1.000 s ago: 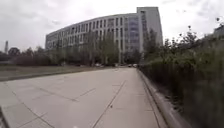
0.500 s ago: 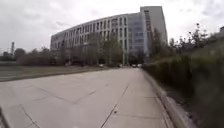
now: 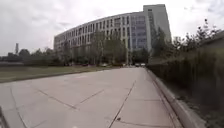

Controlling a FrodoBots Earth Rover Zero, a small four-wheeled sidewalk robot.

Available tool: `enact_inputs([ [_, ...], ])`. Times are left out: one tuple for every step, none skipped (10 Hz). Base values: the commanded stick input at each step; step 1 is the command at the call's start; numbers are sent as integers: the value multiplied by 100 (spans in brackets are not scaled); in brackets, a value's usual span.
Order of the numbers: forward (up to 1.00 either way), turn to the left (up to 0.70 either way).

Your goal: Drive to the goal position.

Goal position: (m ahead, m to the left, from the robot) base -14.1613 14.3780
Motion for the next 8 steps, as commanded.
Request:
enact_inputs([
  [42,25],
  [42,25],
  [42,25],
  [42,25],
  [42,25],
  [42,25],
  [42,25],
  [42,25],
])
